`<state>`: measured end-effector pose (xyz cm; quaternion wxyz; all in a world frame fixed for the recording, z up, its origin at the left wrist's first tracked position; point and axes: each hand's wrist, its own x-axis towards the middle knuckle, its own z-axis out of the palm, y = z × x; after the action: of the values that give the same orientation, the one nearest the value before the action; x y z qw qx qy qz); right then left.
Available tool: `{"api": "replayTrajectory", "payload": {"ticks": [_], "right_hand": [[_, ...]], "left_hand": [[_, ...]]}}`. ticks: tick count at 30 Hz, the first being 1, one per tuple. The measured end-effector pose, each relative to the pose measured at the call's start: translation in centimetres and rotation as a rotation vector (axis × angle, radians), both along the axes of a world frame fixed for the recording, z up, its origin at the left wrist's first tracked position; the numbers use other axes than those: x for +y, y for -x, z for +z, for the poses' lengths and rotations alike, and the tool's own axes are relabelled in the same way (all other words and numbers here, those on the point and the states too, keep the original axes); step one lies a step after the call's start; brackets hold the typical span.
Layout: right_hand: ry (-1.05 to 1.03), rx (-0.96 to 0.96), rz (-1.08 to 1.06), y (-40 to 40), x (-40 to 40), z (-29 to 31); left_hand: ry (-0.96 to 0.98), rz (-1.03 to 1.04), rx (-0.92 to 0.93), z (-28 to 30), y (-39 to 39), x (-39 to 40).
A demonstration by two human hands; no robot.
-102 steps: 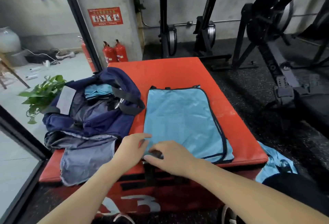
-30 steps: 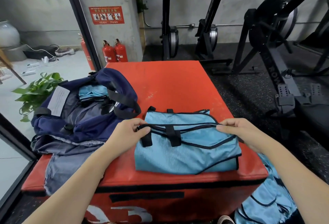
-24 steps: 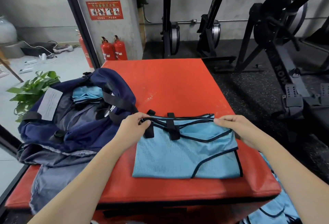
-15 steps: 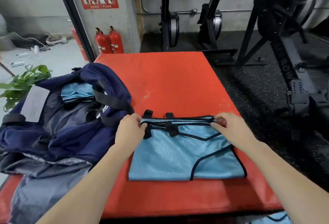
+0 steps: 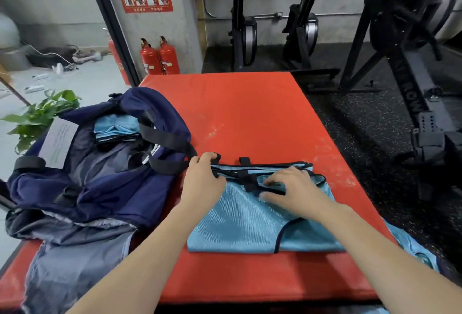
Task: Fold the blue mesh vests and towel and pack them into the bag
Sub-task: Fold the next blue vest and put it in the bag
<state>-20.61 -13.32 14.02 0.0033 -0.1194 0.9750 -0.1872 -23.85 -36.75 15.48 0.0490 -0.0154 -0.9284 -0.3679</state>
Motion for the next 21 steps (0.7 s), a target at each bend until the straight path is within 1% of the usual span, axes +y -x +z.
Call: {"api": "replayTrajectory", "payload": {"ticks": [2,4,5,7,9,11,13,15,17,19,21], "right_hand": [[0.139,-0.041,0.012,0.5,-1.1,0.3],[0.276,-0.045,0.016,1.2,-1.5,0.7],[0.335,-0.065,0.011,1.5,-1.6,0.8],[0.409,-0.132,-0.003,1.7,-1.9,0.8],[0.392,-0.131,-0.025,1.8,-2.3,0.2],[0.329,-0.039,-0.093,2.1,-2.7,-0.7],[0.322,0.072,-0.199,2.4,-2.9,-1.2],[0.315,0.153,-0.276,2.9,-3.0,-1.1],[0.302,0.197,-0.292,3.4,-3.1,-1.1],[0.35,0.165,-0.256,4.0,-3.3,-1.3],[0.367,0.083,-0.185,4.6,-3.3,-1.5]], "left_hand": [[-0.132,0.027,0.009,0.2,0.5,0.2],[-0.207,0.018,0.012,0.3,0.6,0.5],[-0.221,-0.005,0.023,0.3,0.6,0.5],[-0.131,-0.075,0.073,-0.3,0.7,0.5],[0.029,-0.144,0.148,-1.1,0.7,0.6],[0.156,-0.151,0.209,-1.7,0.7,0.6],[0.236,-0.131,0.26,-2.0,0.8,0.7],[0.24,-0.124,0.273,-1.9,0.8,1.1],[0.16,-0.149,0.228,-1.6,0.8,1.6],[0.122,-0.222,0.226,-1.6,0.7,2.3],[0.158,-0.316,0.245,-2.0,0.6,2.8]]}}
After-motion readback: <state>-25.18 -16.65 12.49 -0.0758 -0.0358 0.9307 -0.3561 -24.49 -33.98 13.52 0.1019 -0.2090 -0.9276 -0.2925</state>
